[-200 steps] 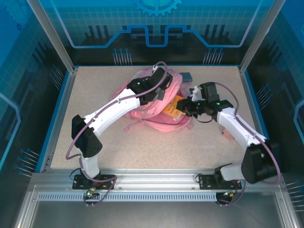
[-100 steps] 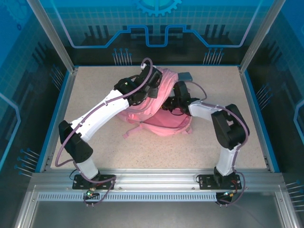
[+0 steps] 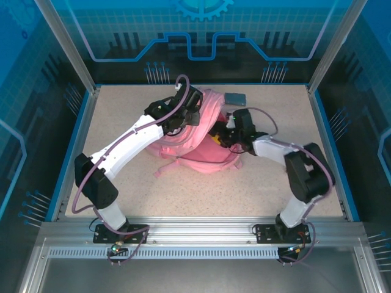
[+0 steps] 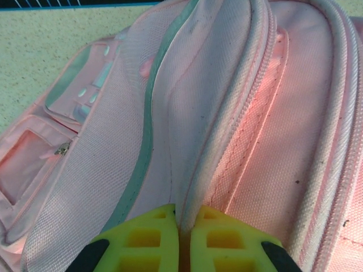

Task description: Pack the student bag

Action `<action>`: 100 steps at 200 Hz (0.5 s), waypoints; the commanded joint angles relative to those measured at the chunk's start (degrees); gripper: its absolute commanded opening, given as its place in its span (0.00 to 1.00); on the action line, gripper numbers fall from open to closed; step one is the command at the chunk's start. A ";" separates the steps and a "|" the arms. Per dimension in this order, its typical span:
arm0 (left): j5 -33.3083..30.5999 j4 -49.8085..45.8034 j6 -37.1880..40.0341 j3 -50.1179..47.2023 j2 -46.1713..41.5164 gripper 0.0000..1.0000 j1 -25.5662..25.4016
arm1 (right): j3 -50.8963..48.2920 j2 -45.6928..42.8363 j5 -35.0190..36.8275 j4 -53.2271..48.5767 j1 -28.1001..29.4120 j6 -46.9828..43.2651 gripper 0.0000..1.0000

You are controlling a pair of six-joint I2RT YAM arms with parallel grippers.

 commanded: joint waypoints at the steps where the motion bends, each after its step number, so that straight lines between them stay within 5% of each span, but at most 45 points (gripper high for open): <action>1: 1.45 4.82 -1.63 -1.54 -1.45 0.00 1.41 | -5.79 -9.08 2.91 -8.50 -2.67 -3.76 0.63; 56: 14.63 5.99 -0.07 1.40 6.76 0.11 1.88 | -10.30 -27.40 16.24 -30.98 -8.21 -4.41 0.64; 100: 24.03 9.50 -3.01 -4.70 5.05 0.57 4.21 | -4.24 -27.26 15.30 -34.79 -6.06 -8.43 0.72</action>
